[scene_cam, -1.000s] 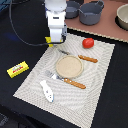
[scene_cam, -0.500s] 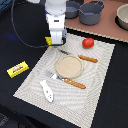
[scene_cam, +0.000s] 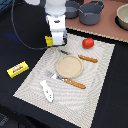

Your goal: Interact with the objects in diverse but meaningful ways.

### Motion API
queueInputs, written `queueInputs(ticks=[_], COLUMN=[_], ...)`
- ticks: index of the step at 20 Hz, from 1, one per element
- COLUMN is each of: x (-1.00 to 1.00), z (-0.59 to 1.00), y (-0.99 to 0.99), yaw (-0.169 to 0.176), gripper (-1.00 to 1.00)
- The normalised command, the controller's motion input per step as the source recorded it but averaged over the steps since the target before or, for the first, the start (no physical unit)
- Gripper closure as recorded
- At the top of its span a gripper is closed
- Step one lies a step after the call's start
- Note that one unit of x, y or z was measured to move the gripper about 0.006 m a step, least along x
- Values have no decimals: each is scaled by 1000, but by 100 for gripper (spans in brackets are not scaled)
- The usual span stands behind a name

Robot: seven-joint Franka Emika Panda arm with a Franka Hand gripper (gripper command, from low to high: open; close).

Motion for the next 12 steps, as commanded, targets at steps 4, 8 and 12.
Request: queueInputs(ticks=[4, 8, 12], x=[0, 48, 371], z=[626, 899, 911], y=[21, 47, 163], yaw=[72, 49, 29], gripper=[100, 100, 100])
